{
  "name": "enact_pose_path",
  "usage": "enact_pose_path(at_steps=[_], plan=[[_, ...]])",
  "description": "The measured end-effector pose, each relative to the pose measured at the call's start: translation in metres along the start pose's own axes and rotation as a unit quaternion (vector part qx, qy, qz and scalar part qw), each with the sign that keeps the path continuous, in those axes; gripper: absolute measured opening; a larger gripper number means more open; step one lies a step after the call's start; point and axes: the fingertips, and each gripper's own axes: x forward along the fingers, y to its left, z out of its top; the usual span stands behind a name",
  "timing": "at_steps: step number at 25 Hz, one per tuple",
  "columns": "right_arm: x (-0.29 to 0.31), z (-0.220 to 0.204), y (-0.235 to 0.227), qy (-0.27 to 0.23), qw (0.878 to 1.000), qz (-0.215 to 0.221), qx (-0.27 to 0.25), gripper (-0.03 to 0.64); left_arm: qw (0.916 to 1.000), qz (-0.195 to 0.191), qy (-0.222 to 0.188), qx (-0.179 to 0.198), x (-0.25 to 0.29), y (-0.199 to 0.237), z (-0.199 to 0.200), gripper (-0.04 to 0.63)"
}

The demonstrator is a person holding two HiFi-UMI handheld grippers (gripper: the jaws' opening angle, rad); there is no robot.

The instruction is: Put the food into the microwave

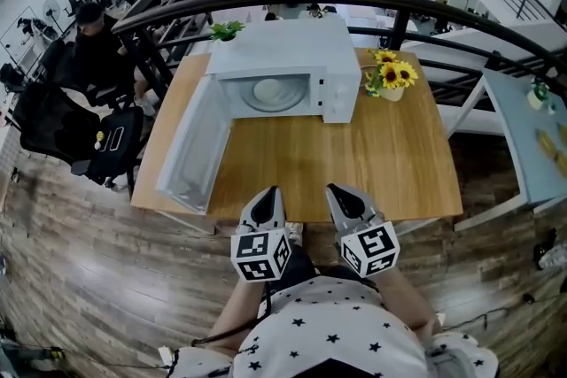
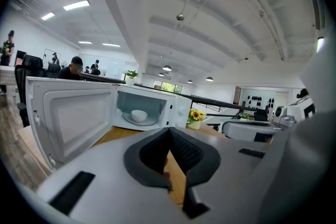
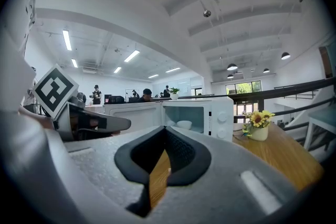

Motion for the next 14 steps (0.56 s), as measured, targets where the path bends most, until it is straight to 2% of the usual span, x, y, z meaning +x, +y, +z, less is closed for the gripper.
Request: enact_pose_path(at_steps=[14], plan=[[0.0053,0.0003,-0.0064,-0.003,1.000,-0.004,0.003,0.006,1.0000,-0.006,0.007,0.001,0.0087,-0.0018,-0.0020,0.003]])
